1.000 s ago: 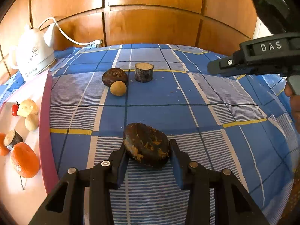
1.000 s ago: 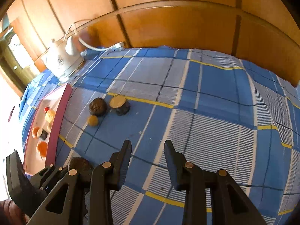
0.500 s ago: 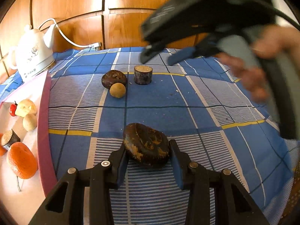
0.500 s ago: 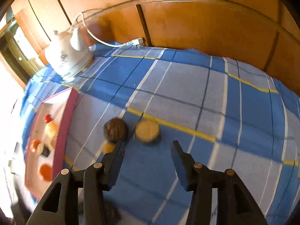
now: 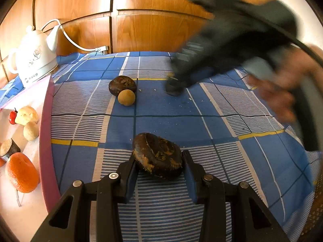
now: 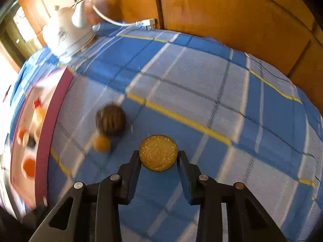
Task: Organize fruits
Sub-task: 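Carry the dark brown lump into the tray and open the left tool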
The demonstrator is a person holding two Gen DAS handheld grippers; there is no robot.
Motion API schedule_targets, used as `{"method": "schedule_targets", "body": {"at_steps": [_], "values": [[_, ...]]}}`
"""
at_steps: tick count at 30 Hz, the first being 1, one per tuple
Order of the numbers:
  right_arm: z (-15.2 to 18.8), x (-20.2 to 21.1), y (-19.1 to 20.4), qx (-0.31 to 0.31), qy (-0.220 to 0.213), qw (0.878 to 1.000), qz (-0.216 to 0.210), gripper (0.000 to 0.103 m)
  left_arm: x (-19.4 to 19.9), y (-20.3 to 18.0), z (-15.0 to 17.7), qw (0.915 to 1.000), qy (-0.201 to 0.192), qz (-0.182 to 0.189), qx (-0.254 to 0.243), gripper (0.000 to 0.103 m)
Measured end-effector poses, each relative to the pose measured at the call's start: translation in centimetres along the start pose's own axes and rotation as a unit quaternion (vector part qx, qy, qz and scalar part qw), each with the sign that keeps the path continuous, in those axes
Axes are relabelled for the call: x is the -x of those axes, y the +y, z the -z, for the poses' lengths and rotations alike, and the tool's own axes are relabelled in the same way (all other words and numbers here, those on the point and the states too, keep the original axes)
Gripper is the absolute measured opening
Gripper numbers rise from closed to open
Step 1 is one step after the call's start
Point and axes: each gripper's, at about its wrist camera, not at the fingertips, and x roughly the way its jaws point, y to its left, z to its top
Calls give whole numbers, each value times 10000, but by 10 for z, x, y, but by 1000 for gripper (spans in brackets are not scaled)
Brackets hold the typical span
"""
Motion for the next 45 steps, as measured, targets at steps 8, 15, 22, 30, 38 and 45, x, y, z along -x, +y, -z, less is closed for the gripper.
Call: {"method": "schedule_targets", "body": {"at_steps": [8, 15, 22, 30, 38, 45], "values": [[57, 13, -15, 34, -16, 9998, 220, 36, 0, -3, -7, 9997, 235, -54, 40, 40], [57, 10, -18, -14, -122, 9998, 179, 36, 22, -2, -17, 9993, 281, -148, 217, 40], [57, 13, -20, -30, -147, 9998, 148, 36, 57, -1, -25, 9991, 50, -342, 255, 40], [59, 15, -17, 58, -165, 9996, 226, 36, 81, 2, -24, 9985, 11, -406, 361, 40], [60, 14, -13, 140, -166, 9994, 284, 36, 95, 12, -19, 9972, -7, -560, 499, 40], [59, 14, -12, 139, -166, 9993, 295, 36, 101, 35, -13, 9953, 10, -606, 759, 40]]}}
